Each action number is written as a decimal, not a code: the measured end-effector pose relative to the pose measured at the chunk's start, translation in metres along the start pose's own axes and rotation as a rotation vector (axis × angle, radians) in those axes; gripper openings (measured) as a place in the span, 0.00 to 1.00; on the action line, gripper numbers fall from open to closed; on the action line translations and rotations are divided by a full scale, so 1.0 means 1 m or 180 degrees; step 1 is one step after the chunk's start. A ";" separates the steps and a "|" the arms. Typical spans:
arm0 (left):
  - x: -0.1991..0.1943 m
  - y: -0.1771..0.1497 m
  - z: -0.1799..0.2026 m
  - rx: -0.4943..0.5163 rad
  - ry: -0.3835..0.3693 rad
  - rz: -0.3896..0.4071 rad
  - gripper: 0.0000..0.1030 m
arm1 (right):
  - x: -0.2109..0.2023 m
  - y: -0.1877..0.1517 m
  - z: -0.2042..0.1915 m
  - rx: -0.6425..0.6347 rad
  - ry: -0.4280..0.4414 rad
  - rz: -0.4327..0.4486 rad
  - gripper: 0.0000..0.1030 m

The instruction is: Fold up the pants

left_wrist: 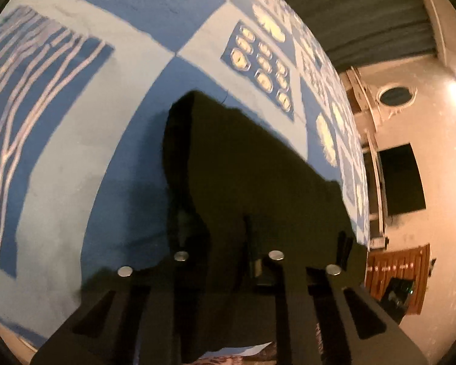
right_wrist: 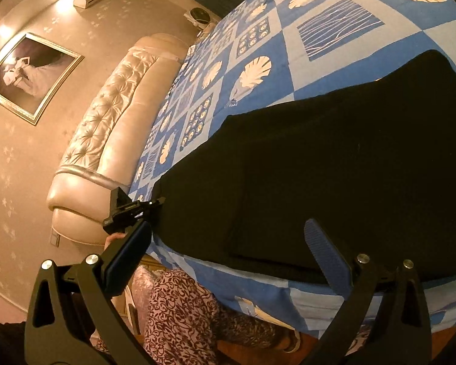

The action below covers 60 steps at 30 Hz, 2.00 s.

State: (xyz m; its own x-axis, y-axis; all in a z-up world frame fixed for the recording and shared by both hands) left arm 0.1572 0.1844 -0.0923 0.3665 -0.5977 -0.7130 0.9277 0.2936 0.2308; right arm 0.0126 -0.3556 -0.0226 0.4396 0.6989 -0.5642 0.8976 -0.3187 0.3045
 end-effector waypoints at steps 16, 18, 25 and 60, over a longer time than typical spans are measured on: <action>-0.003 -0.049 0.255 0.1318 -0.0808 0.0190 0.14 | -0.026 0.012 -0.013 -0.0014 0.0077 0.0145 0.98; 0.023 -0.069 0.288 0.1512 -0.0834 0.0084 0.14 | -0.034 0.016 -0.012 0.0004 0.0086 0.0191 0.98; 0.131 -0.141 0.353 0.1963 -0.0621 -0.0316 0.15 | -0.074 0.032 0.005 0.0130 0.0014 0.0462 0.98; 0.075 -0.129 0.194 0.1177 0.0547 0.0412 0.81 | 0.006 0.045 0.069 0.0460 -0.0313 -0.0356 0.98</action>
State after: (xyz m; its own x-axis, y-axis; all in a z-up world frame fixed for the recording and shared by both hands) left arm 0.0788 -0.0430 -0.0468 0.4935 -0.4315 -0.7552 0.8493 0.0521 0.5253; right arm 0.0584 -0.4095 -0.0652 0.3315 0.6714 -0.6628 0.9333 -0.3360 0.1265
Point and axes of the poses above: each gripper's, at about its wrist camera, not at the fingertips, and x roughly the way its jaws point, z to its right, y to its top, the point moved 3 cm from there along x, roughly the way its jaws point, and after that the axes turned 2 degrees about x, right-handed, at the moved point
